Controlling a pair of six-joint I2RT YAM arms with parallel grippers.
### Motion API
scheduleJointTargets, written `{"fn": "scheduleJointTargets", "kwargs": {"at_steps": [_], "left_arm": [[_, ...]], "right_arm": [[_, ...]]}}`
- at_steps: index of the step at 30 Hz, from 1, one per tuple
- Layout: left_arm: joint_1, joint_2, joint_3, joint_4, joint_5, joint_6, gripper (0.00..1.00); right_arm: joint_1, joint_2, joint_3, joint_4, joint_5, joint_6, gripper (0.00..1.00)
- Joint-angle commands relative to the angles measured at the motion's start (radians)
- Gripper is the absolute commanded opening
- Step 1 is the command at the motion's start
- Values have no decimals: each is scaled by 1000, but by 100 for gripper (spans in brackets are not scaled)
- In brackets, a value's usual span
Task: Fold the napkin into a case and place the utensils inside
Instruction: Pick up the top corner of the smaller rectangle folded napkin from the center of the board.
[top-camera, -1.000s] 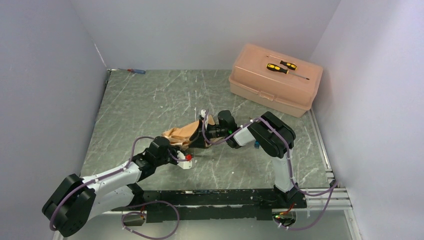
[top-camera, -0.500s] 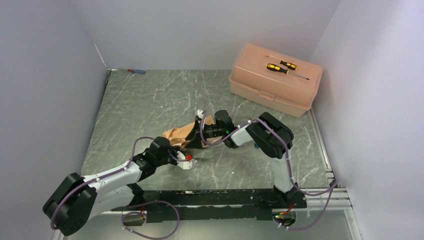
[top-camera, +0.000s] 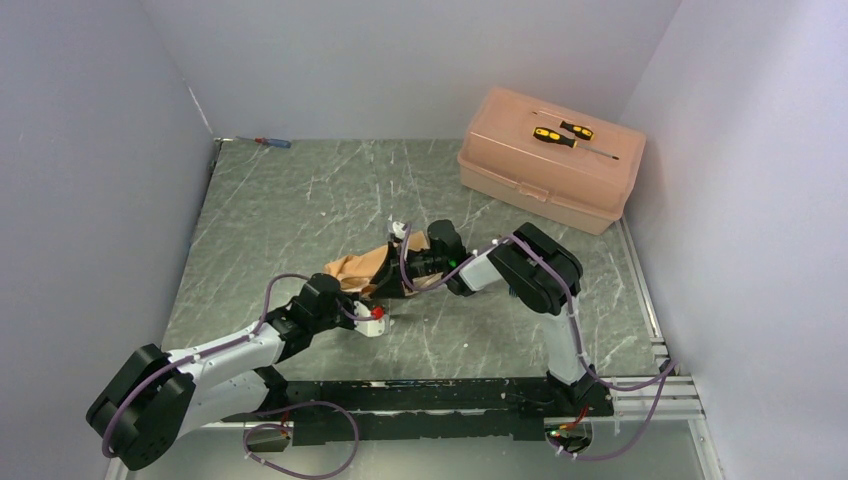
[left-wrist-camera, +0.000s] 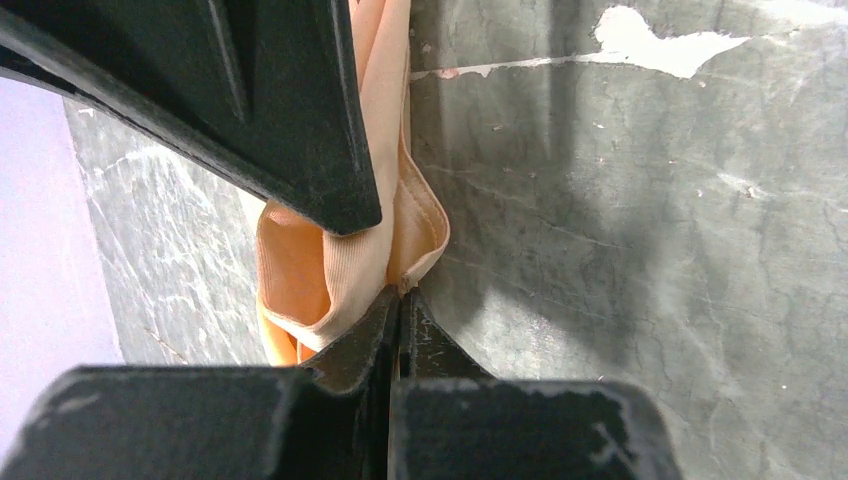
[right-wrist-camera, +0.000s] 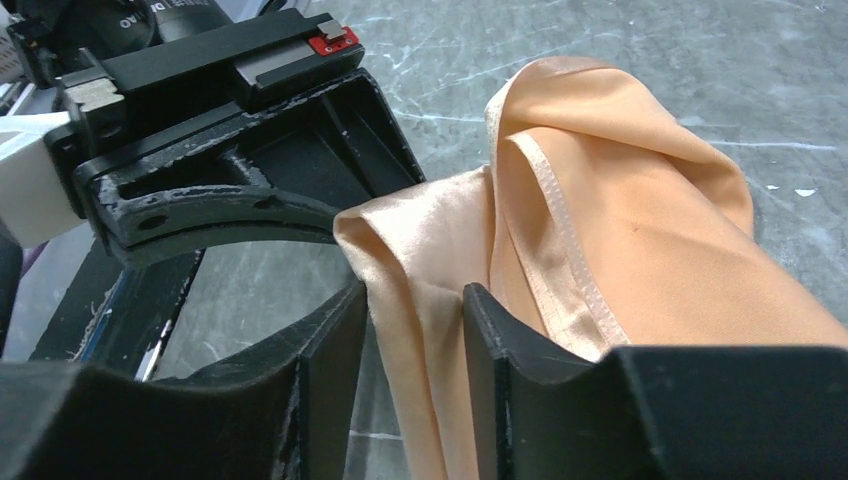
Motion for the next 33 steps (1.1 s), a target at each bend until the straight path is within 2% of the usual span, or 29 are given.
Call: {"fn": "scheduleJointTargets", "kwargs": {"at_steps": [1, 5, 11, 20, 24, 28, 33], "left_arm": [[-1, -16, 23, 20, -11, -50, 3], [-1, -9, 31, 22, -27, -69, 3], [-2, -16, 35, 20, -26, -75, 3], [-2, -70, 12, -17, 4, -53, 3], [-1, -84, 9, -25, 11, -50, 3], [-2, -96, 4, -27, 9, -52, 3], [-2, -77, 7, -9, -27, -94, 3]], "right_arm": [[-4, 26, 59, -10, -42, -33, 41], [-4, 37, 59, 29, -34, -9, 32], [-2, 48, 74, 20, 16, -8, 0], [8, -9, 58, -113, 284, -192, 0], [34, -13, 71, -158, 352, -262, 0], [61, 1, 69, -142, 365, -255, 0], [73, 2, 36, -24, 271, -138, 0]]}}
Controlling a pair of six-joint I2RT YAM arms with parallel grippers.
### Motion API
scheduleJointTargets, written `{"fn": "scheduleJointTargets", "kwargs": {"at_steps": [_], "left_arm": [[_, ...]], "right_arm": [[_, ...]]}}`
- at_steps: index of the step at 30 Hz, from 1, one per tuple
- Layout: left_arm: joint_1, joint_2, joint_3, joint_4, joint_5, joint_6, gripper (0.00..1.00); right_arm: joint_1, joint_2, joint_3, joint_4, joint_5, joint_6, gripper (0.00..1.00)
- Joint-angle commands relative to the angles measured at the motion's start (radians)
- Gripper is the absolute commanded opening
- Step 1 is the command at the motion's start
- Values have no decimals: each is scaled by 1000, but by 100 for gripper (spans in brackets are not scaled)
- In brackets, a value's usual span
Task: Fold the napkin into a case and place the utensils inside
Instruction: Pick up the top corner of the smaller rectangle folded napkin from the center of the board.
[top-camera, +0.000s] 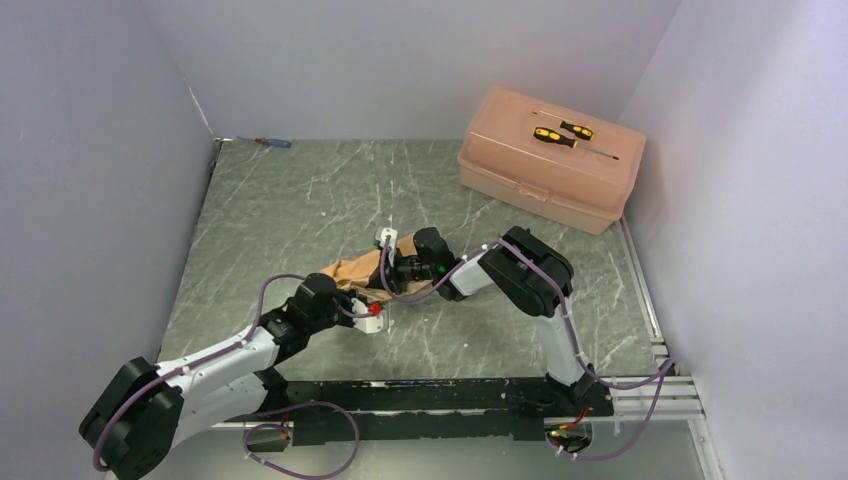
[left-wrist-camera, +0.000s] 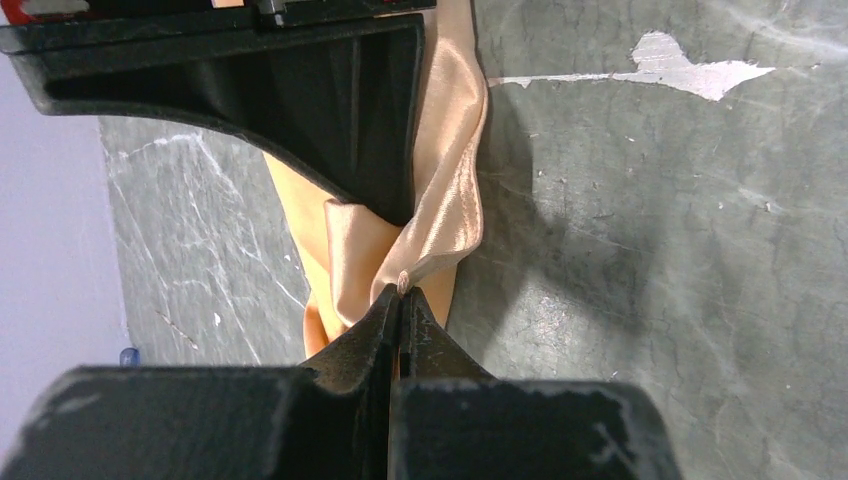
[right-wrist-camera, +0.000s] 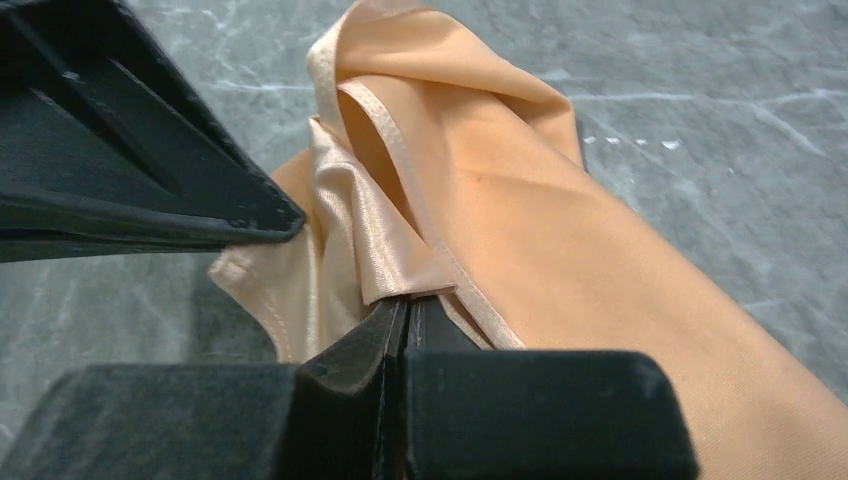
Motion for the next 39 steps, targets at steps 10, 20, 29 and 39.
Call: {"fn": "scheduleJointTargets", "kwargs": {"at_steps": [10, 20, 29, 39], "left_arm": [[-2, 15, -15, 41, -39, -57, 3], [-1, -10, -4, 9, -51, -91, 3], [-1, -22, -1, -3, -63, -107, 3], [-1, -17, -1, 5, -63, -108, 3]], "right_arm": [[-7, -16, -78, 348, -204, 308, 28], [-13, 22, -87, 423, -256, 348, 43], [15, 37, -52, 322, -206, 245, 56], [51, 28, -73, 363, -14, 221, 47]]}}
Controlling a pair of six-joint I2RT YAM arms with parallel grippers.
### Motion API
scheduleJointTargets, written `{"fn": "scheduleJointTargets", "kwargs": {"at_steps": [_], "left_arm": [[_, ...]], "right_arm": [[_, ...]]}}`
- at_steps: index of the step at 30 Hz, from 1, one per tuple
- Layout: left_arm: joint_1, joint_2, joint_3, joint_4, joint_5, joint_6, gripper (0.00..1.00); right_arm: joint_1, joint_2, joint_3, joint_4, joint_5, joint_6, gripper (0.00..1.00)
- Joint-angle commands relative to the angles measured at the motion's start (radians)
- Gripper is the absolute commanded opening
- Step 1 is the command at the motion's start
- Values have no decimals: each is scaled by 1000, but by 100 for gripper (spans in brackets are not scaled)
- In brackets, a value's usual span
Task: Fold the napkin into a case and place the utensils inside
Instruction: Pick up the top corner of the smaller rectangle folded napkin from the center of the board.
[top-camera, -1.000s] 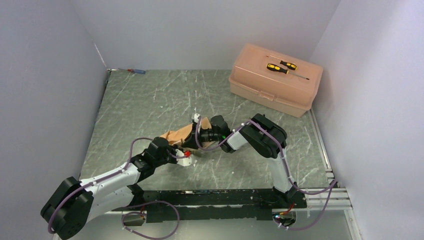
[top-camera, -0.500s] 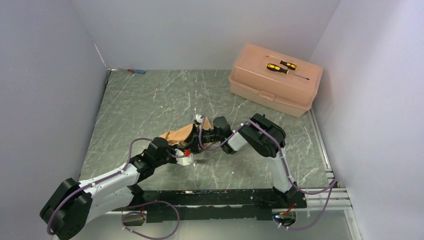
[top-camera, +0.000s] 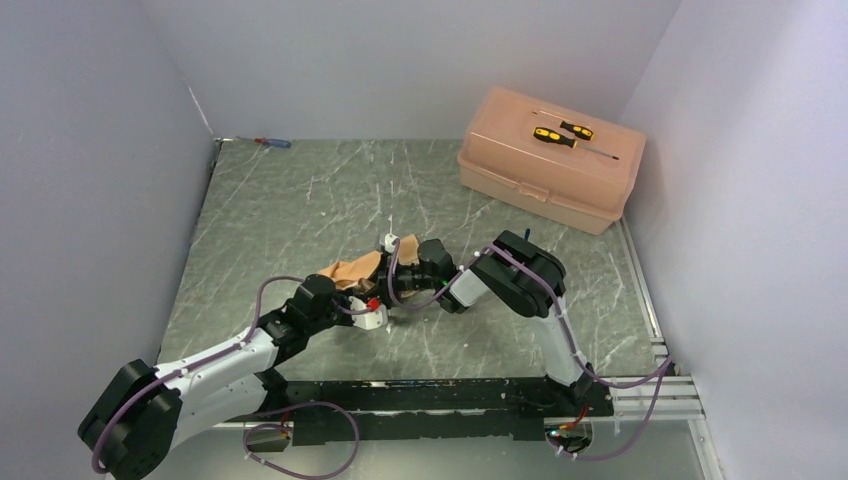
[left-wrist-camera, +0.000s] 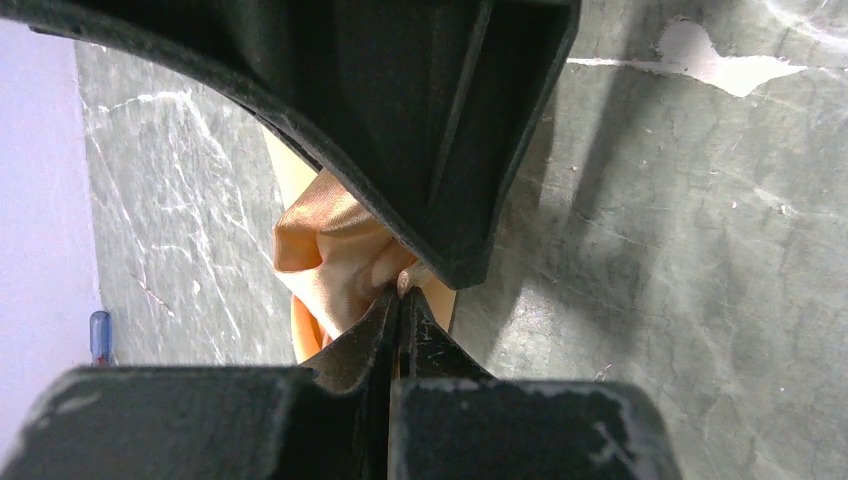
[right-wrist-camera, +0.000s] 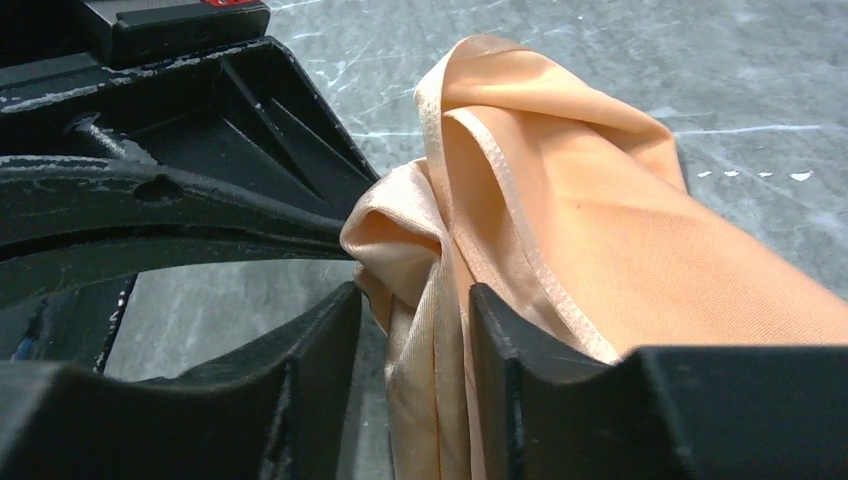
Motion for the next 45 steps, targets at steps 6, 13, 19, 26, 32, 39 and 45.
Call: {"fn": "scheduleJointTargets", "kwargs": {"at_steps": [6, 13, 19, 26, 32, 39, 45], "left_arm": [[0, -8, 11, 0, -13, -31, 3], [-1, -66, 93, -189, -45, -136, 25], [25, -173, 243, -480, -53, -360, 56], [149, -111, 317, -486, -73, -488, 68], [339, 255, 479, -415, 32, -624, 61], [378, 376, 537, -375, 152, -662, 56], [377, 386, 502, -380, 183, -625, 52]], "right_arm": [[13, -10, -4, 54, 98, -25, 21], [15, -20, -30, 24, 104, -23, 0], [16, -14, -29, -4, 107, -17, 0], [32, -20, -16, -50, 103, -30, 0], [46, -43, -39, -50, 115, -33, 0], [58, -56, -54, -56, 118, -36, 0], [61, -73, -55, -61, 113, -25, 0]]}}
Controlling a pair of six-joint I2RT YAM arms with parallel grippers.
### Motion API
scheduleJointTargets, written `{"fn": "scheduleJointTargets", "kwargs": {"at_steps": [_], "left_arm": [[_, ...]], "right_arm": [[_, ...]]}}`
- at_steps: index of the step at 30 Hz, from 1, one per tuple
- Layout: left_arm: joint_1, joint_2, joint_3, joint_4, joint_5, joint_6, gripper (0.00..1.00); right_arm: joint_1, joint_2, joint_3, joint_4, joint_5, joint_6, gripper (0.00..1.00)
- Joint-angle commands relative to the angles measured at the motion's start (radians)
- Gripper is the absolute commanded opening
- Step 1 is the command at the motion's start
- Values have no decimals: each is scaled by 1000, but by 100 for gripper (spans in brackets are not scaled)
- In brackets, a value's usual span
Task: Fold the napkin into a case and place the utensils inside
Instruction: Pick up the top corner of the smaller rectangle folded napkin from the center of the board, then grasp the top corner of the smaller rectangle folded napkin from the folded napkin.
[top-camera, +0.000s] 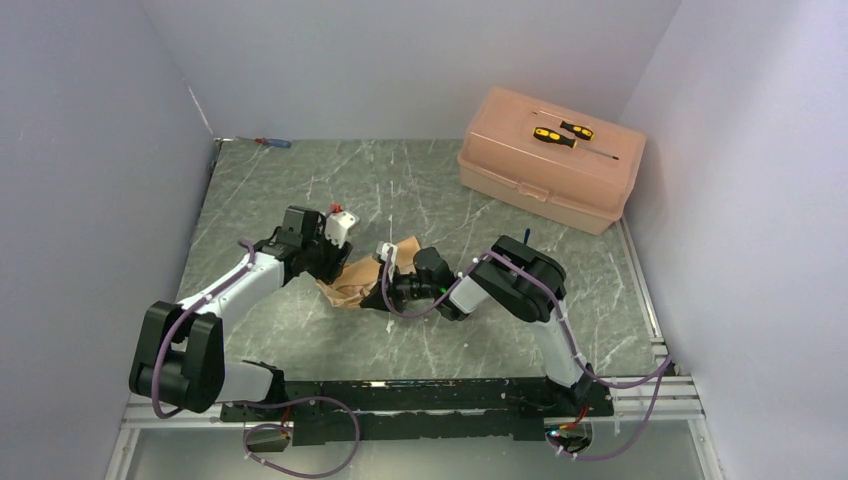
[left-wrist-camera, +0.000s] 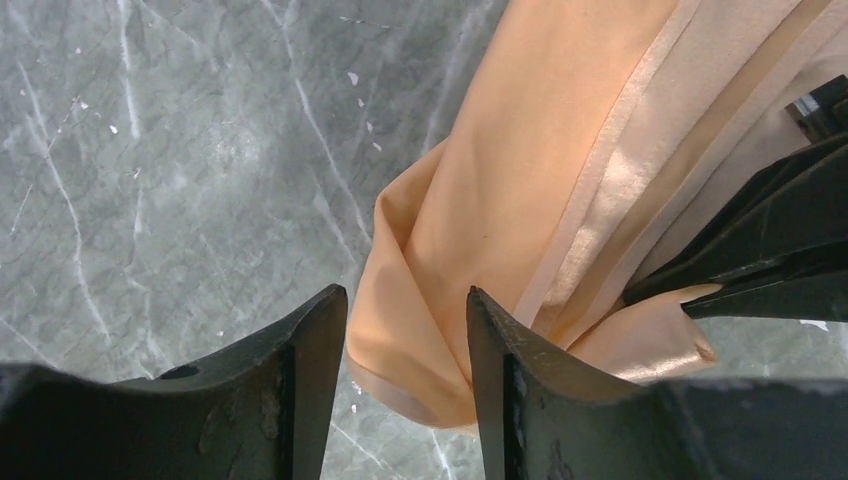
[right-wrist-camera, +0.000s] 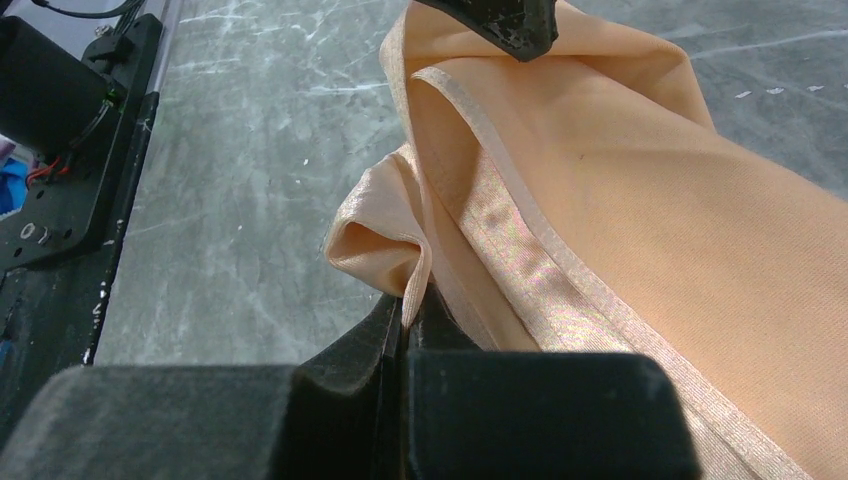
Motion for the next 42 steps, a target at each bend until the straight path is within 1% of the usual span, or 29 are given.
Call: {"fn": "scheduleJointTargets", "kwargs": {"at_steps": [1, 5, 8, 15, 17, 20, 21, 23, 24, 27, 30, 35, 37, 42], "left_arm": [[-2, 0, -18, 34, 56, 22, 50], [-4, -7, -105, 78, -13, 101, 45], [-3, -13, -151, 114, -60, 138, 44], [-7, -35, -173, 127, -20, 104, 42], [-6, -43, -183, 133, -20, 103, 40], [-7, -53, -204, 144, -15, 98, 30], [-7, -57, -209, 148, -10, 96, 25], [-7, -67, -218, 156, -4, 93, 6], [-7, -72, -221, 157, -3, 90, 3], [-8, -88, -222, 157, 8, 90, 3], [-7, -115, -224, 158, 33, 95, 3], [-9, -162, -210, 157, 70, 102, 3], [-8, -180, -206, 155, 82, 102, 3], [-10, -208, -215, 152, 92, 108, 3]], "right_arm": [[9, -52, -11, 16, -14, 5, 0], [11, -64, -19, 32, -26, 36, 0], [12, -66, -27, 25, -31, 46, 0], [14, -83, 2, -8, -44, 71, 0], [13, -92, 12, -15, -62, 100, 0], [1, -100, 48, -44, -102, 155, 0], [-5, -99, 62, -53, -114, 176, 0], [-15, -94, 97, -96, -125, 208, 0], [-18, -90, 116, -126, -127, 211, 0], [-32, -63, 181, -239, -120, 210, 0], [-38, -4, 295, -414, -140, 190, 0], [-43, 93, 420, -656, -159, 150, 0], [-46, 121, 451, -713, -164, 146, 0], [-50, 144, 469, -775, -150, 136, 0]]}}
